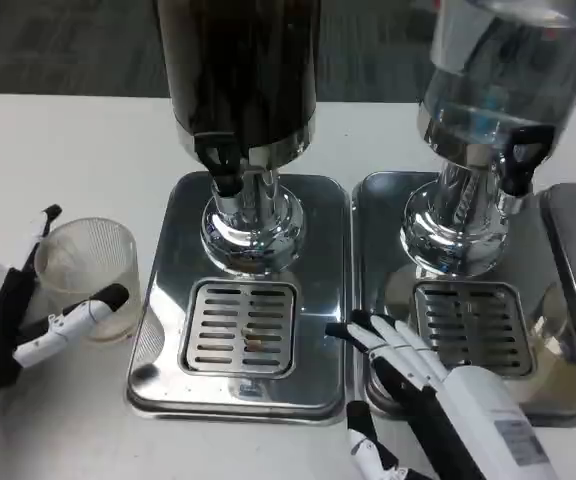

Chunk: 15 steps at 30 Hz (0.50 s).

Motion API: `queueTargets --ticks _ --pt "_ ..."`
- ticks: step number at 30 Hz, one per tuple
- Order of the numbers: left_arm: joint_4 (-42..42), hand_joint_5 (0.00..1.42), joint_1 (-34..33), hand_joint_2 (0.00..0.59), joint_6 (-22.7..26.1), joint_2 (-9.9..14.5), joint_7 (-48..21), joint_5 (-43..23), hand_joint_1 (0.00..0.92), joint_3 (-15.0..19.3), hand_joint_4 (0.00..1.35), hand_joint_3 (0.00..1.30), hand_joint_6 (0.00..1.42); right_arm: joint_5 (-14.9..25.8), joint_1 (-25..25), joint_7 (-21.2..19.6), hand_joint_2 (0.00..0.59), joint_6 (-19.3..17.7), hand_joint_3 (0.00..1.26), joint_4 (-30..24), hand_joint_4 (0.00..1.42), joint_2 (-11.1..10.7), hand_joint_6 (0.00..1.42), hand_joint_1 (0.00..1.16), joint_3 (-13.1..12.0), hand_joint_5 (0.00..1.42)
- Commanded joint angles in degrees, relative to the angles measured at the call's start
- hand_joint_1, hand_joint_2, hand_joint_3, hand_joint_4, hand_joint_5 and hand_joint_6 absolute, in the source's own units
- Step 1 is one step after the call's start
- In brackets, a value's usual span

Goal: Grasp the cup under the faucet to collect the drink, then remove the cup.

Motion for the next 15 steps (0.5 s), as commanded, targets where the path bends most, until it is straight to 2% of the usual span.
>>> queueTargets --ticks 1,4,8,15 --pt "0.7 0.2 -0.9 0.116 -1.7 -0.7 -1.3 -0.8 0.108 -0.2 0.0 0.0 0.25 0.6 -0.3 0.6 0.573 0.4 0.17 0.0 0.08 -0.1 0.29 0.47 -0.3 0.05" --pt "1.0 0.26 -1.1 0.133 -2.5 -1.1 -1.8 -1.3 0.145 0.0 0.03 0.01 0.31 0.7 -0.3 0.7 0.573 0.4 0.17 -0.1 0.08 -0.1 0.29 0.47 -0.3 0.05" --pt "1.3 0.39 -1.5 0.151 -3.6 -2.1 -2.6 -1.9 0.195 -0.1 0.14 0.11 0.4 0.7 -0.2 0.8 0.572 0.3 0.17 -0.1 0.08 -0.2 0.29 0.47 -0.4 0.05" --pt "1.6 0.67 -1.8 0.188 -4.6 -2.7 -1.8 -1.8 0.267 -0.5 0.37 0.33 0.77 0.9 0.1 0.8 0.572 0.3 0.17 -0.2 0.09 -0.2 0.29 0.47 -0.4 0.05"
